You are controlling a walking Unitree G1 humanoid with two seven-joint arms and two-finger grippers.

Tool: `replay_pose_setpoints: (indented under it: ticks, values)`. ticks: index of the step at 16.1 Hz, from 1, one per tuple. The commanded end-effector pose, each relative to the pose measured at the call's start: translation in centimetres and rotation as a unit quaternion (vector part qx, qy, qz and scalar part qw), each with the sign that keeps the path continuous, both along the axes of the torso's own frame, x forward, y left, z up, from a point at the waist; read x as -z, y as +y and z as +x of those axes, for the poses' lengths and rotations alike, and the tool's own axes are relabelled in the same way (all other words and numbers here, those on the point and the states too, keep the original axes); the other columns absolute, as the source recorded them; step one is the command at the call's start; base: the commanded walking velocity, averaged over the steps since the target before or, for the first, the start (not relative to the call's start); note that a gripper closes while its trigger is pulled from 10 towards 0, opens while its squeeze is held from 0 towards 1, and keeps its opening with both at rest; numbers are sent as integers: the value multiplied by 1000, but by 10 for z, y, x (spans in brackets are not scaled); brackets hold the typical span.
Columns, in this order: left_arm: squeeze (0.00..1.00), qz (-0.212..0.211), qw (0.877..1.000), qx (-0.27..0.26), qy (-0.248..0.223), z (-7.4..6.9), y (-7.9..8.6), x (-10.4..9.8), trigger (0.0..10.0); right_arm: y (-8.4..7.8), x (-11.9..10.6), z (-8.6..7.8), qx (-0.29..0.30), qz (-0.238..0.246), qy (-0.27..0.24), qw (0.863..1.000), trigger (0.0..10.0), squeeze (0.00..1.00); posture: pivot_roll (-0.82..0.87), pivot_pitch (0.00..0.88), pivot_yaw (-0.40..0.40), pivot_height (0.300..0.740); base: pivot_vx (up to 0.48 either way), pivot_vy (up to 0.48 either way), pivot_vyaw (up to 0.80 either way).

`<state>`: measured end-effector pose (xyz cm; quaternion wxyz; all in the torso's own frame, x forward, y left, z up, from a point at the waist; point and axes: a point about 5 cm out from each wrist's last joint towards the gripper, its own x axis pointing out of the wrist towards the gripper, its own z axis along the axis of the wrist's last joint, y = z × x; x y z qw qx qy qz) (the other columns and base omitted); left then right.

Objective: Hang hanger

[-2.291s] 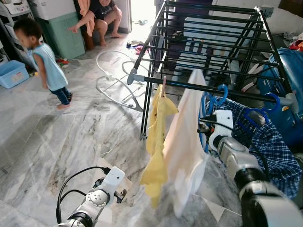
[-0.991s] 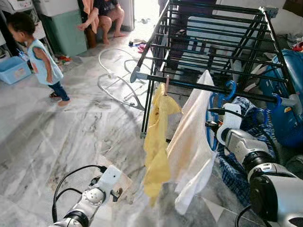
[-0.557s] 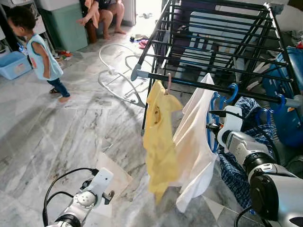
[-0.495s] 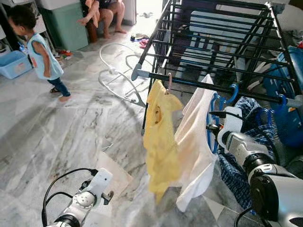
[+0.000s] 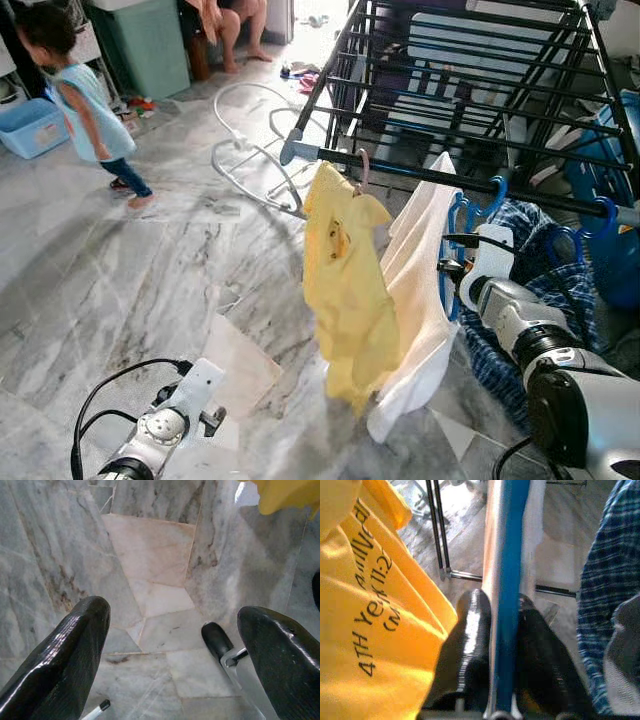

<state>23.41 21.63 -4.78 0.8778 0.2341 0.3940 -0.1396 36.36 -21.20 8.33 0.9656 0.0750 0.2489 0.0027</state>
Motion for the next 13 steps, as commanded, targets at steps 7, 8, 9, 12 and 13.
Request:
replay_pose_setpoints:
  ticks: [7, 8, 9, 12, 13]
  values:
    - [0, -21, 1000, 15, -12, 9, -18, -3, 10000, -10, 10, -12, -5, -85, -49, 995, 10000, 1000, 255, 115, -50, 740, 0, 0, 0]
    - [0, -27, 999, 22, -14, 11, -24, -3, 10000, -11, 19, -20, 3, -93, -54, 994, 10000, 1000, 234, 104, -45, 740, 0, 0, 0]
    - [0, -34, 999, 29, -15, 13, -31, -4, 10000, -13, 24, -26, 12, -98, -63, 993, 10000, 1000, 216, 94, -39, 740, 0, 0, 0]
    - [0, -50, 998, 43, -26, 24, -51, -9, 10000, -18, 36, -44, 39, -110, -89, 989, 10000, 1000, 162, 63, -28, 740, 0, 0, 0]
    - [0, -52, 997, 46, -29, 26, -56, -11, 10000, -18, 41, -52, 54, -105, -98, 988, 10000, 1000, 134, 47, -21, 740, 0, 0, 0]
